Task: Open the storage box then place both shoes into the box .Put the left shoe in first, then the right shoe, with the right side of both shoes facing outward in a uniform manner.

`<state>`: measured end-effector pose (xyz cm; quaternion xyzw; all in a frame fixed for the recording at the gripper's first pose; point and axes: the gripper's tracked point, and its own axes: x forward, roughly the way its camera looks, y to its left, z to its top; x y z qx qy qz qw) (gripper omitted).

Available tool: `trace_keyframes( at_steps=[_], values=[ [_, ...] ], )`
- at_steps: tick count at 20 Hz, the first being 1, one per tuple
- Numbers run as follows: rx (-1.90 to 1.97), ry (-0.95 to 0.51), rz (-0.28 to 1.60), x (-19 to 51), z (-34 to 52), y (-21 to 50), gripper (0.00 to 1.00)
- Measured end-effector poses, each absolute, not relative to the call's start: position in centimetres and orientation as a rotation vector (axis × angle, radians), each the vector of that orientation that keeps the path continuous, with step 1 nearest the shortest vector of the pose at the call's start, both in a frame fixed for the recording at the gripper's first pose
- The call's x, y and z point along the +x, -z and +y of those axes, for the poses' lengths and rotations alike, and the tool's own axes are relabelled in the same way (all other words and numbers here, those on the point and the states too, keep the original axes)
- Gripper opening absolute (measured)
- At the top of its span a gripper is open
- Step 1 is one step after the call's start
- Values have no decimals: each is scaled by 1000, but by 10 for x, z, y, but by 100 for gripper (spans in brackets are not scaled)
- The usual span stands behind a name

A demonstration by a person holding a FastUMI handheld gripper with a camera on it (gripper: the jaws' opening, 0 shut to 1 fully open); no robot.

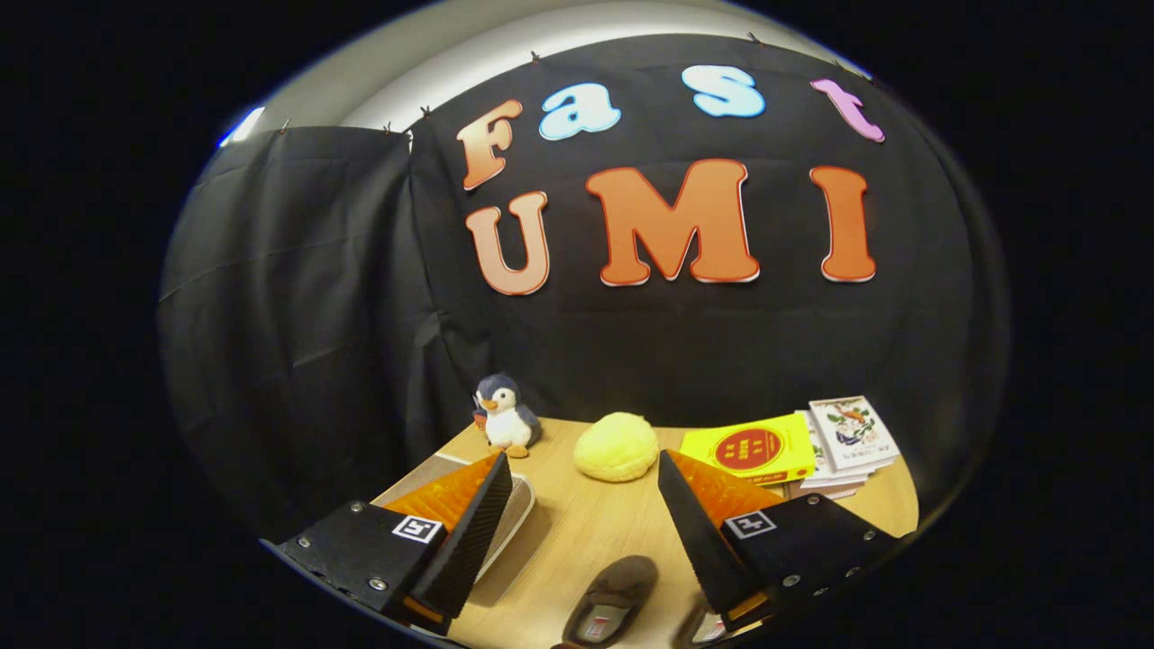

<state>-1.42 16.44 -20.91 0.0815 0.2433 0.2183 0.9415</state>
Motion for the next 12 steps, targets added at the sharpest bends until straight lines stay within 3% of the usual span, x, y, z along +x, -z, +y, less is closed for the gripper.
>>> trace_keyframes(
  at_steps=[7, 12],
  values=[
    [504, -708, 819, -57, 242, 276, 97],
    [626, -798, 1011, -77, 273, 326, 96]
  ],
)
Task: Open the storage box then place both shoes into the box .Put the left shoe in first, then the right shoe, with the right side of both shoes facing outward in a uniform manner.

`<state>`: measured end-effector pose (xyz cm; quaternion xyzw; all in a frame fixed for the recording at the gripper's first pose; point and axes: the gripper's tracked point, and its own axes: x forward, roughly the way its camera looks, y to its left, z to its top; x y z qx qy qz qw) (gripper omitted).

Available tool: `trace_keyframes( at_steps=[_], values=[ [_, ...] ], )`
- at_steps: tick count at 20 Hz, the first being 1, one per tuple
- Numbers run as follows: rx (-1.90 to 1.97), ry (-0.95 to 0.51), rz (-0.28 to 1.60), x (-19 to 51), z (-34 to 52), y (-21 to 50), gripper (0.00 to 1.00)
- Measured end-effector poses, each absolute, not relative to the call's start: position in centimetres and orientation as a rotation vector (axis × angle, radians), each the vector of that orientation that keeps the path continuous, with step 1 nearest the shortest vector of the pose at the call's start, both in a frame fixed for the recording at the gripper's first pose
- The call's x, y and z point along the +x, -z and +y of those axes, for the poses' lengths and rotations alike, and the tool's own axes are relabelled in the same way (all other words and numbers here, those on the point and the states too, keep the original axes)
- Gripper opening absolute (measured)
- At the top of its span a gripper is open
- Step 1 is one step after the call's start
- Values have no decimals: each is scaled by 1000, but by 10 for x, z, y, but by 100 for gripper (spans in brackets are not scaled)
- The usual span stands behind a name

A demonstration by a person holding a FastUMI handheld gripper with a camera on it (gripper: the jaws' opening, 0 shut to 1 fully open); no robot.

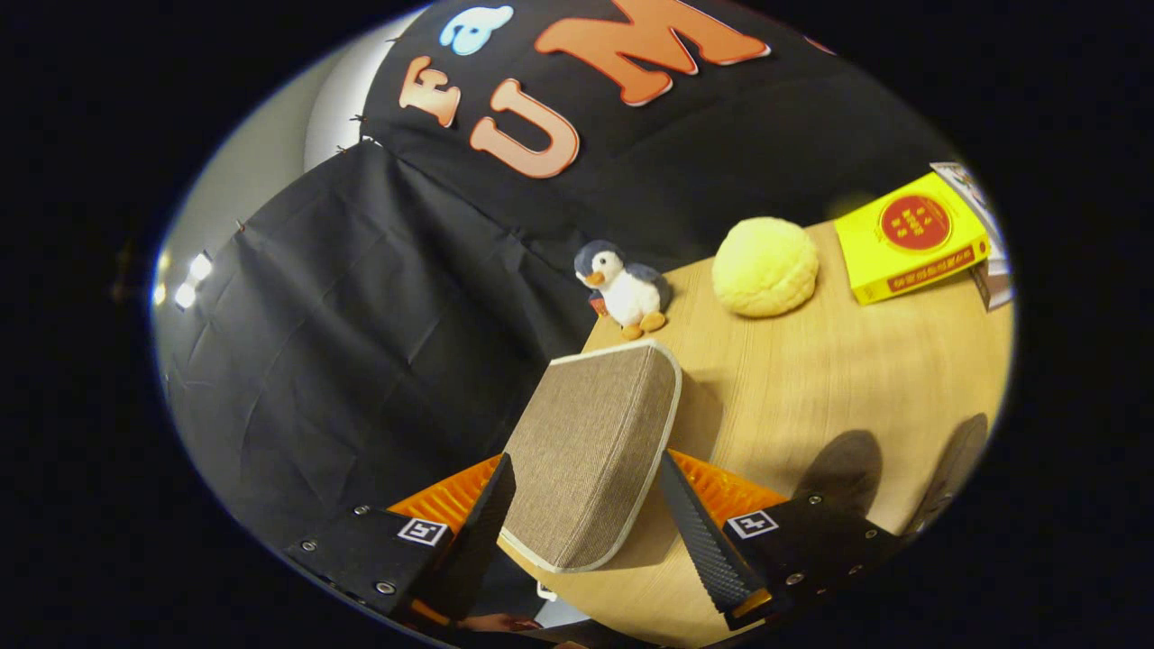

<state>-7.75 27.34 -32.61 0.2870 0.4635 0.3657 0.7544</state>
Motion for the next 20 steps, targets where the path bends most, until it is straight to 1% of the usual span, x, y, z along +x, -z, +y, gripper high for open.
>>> trace_keyframes(
  at_steps=[3, 6, 8, 14, 17, 20],
  values=[
    [688, -844, 1112, -89, 290, 354, 96],
    [840, -880, 1193, -96, 299, 367, 97],
    [952, -903, 1197, -94, 306, 365, 96],
    [1017, -933, 1246, -104, 317, 396, 95],
    [1109, -947, 1240, -104, 320, 392, 95],
    [1283, -952, 1194, -94, 312, 371, 88]
  ],
)
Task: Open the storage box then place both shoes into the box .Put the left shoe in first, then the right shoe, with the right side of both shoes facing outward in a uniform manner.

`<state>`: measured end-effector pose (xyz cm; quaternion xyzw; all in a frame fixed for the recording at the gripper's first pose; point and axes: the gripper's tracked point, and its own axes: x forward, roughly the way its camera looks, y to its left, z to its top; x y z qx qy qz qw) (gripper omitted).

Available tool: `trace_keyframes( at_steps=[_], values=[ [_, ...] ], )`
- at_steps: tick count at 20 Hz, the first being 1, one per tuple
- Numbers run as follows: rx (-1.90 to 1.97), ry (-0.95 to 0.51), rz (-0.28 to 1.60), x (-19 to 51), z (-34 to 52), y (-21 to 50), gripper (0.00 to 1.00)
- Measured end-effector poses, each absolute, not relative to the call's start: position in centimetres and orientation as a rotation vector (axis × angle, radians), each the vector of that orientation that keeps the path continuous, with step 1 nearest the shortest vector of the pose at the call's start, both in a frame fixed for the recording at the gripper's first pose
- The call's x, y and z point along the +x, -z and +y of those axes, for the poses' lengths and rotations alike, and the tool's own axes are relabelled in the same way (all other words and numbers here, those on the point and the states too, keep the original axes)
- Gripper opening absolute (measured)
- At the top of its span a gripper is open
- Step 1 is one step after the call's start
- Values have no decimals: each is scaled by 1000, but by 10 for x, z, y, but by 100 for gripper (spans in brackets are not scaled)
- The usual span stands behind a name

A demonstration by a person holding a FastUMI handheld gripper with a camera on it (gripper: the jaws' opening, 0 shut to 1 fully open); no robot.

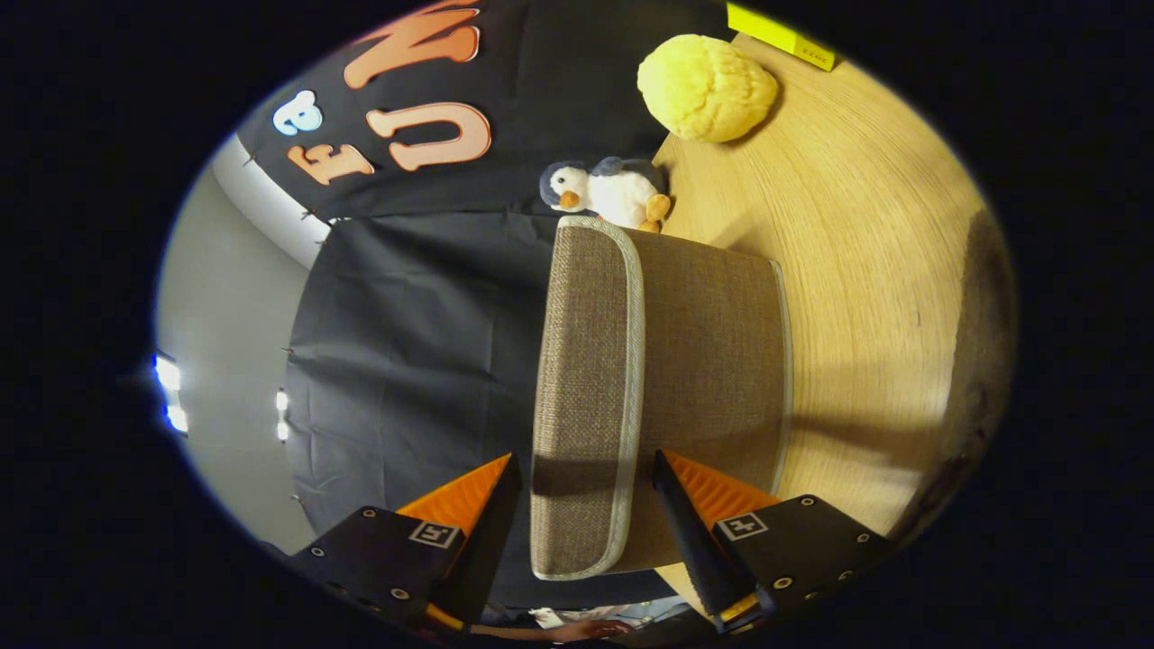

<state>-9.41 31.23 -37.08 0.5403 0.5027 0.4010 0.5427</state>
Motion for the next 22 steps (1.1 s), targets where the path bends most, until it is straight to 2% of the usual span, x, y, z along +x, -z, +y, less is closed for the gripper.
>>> trace_keyframes(
  at_steps=[6, 10, 11, 14, 15, 19, 22],
  values=[
    [1396, -975, 1057, -80, 298, 332, 62],
    [1438, -969, 1011, -73, 299, 310, 40],
    [1418, -988, 991, -78, 300, 299, 34],
    [1262, -1009, 980, -87, 315, 285, 27],
    [1205, -994, 996, -88, 323, 287, 19],
    [1074, -1015, 948, -90, 339, 257, 12],
    [1017, -1044, 923, -85, 363, 229, 12]
  ],
)
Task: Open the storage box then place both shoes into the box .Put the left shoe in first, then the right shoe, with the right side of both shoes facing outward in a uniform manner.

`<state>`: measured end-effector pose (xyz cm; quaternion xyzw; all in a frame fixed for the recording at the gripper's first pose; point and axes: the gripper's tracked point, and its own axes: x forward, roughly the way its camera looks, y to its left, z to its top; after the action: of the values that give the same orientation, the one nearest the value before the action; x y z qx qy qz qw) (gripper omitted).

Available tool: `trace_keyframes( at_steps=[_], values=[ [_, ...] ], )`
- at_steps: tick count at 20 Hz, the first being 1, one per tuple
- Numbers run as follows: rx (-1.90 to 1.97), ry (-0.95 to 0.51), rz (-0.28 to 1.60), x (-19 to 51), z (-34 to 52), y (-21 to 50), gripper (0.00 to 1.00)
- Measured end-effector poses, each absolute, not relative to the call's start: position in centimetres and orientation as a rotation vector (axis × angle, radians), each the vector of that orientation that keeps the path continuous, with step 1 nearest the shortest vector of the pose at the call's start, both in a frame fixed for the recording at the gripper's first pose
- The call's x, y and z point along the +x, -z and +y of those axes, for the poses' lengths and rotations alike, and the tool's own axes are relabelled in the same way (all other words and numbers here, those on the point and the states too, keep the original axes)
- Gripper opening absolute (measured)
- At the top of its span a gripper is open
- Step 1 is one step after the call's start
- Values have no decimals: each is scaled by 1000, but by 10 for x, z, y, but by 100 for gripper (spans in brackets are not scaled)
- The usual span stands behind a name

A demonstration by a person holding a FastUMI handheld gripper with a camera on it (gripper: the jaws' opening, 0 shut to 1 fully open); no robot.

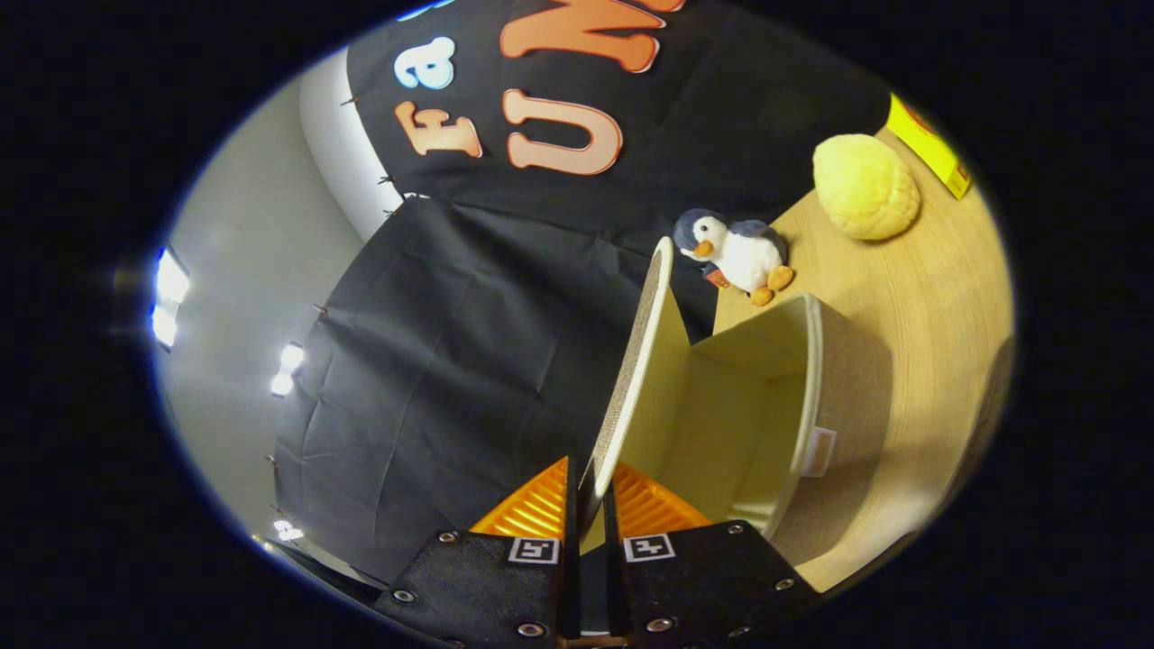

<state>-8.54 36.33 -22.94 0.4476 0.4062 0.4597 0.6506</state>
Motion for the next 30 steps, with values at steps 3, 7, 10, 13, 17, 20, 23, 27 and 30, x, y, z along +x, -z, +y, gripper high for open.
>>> trace_keyframes(
  at_steps=[3, 7, 10, 13, 17, 20, 23, 27, 30],
  values=[
    [966, -1069, 899, -84, 389, 205, 13],
    [866, -1098, 911, -84, 439, 192, 15],
    [833, -1117, 936, -84, 478, 185, 16],
    [786, -1078, 961, -86, 513, 191, 18],
    [682, -1019, 945, -98, 529, 195, 43],
    [618, -987, 946, -100, 523, 202, 66],
    [545, -898, 907, -90, 486, 214, 83],
    [502, -765, 893, -74, 415, 227, 84],
    [439, -670, 875, -72, 354, 245, 85]
  ],
)
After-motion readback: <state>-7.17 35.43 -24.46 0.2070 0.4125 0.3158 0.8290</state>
